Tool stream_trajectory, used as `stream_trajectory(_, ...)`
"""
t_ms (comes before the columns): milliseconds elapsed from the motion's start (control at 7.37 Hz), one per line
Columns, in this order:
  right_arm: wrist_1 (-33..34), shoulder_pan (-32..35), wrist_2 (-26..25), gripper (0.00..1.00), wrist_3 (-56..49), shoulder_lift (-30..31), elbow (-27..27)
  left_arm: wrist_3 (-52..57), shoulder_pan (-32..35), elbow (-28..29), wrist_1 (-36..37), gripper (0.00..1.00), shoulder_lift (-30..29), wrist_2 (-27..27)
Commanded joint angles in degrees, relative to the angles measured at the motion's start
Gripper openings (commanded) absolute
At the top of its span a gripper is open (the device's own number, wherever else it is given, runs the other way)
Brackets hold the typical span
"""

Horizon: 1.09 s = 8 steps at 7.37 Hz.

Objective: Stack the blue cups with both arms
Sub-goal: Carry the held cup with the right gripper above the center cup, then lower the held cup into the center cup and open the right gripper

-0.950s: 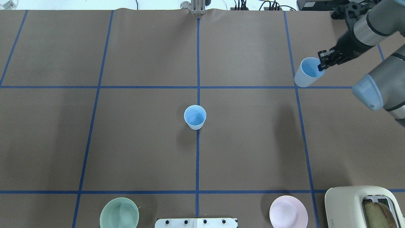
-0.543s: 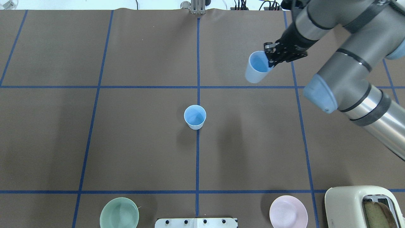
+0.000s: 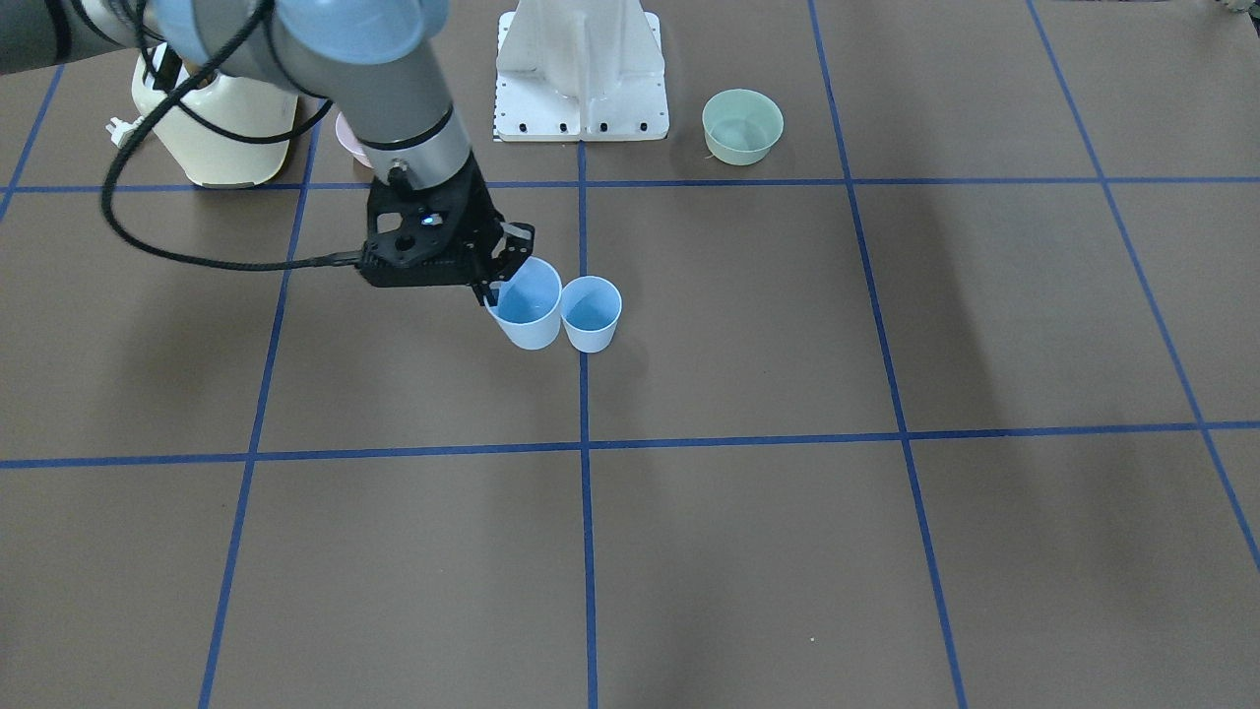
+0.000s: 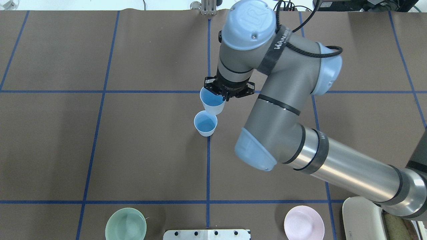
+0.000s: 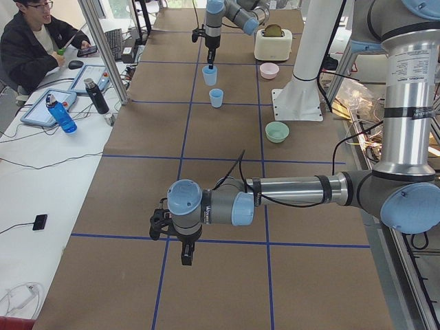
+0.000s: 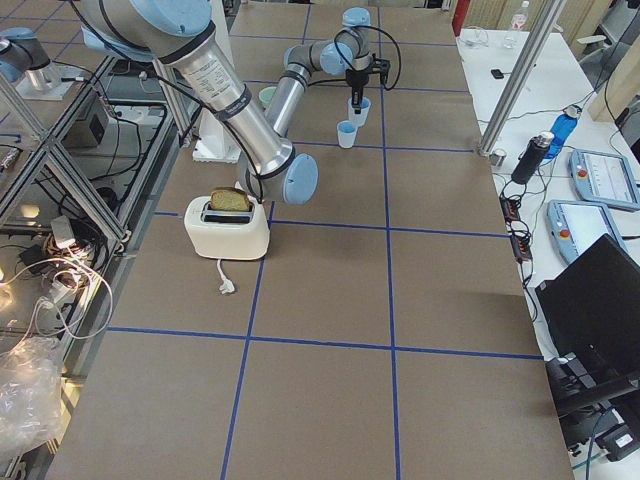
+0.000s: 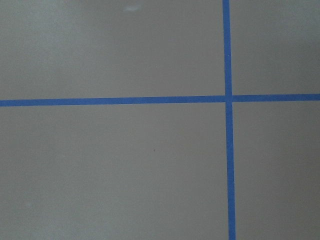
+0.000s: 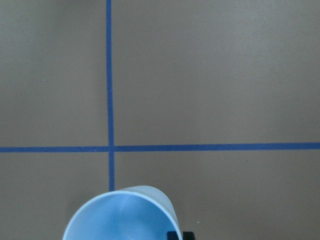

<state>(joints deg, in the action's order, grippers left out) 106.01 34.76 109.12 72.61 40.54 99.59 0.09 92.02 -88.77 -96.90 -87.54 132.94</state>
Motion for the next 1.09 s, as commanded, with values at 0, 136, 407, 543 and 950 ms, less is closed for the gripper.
stream_trajectory(0,1.6,-3.9,-3.8,0.00,3.0,-2.9,-3.6,0.0,0.0,0.0,0.0,0.98,0.4,0.2)
stream_trajectory(136,1.6,-4.6,-4.0,0.00,3.0,-2.5,-3.9,0.0,0.0,0.0,0.0,0.98,0.5,0.2)
stream_trajectory(407,1.3,-5.2,-5.3,0.00,2.8,-2.0,-5.7,0.0,0.0,0.0,0.0,0.98,0.5,0.2)
stream_trajectory(543,0.3,-5.4,-5.3,0.00,2.9,-1.3,-6.0,0.0,-0.1,0.0,0.0,0.98,0.4,0.2)
stream_trajectory(950,-4.5,-5.6,-5.7,0.53,3.0,0.3,-6.4,0.0,-0.2,0.1,-0.1,0.98,0.4,0.1)
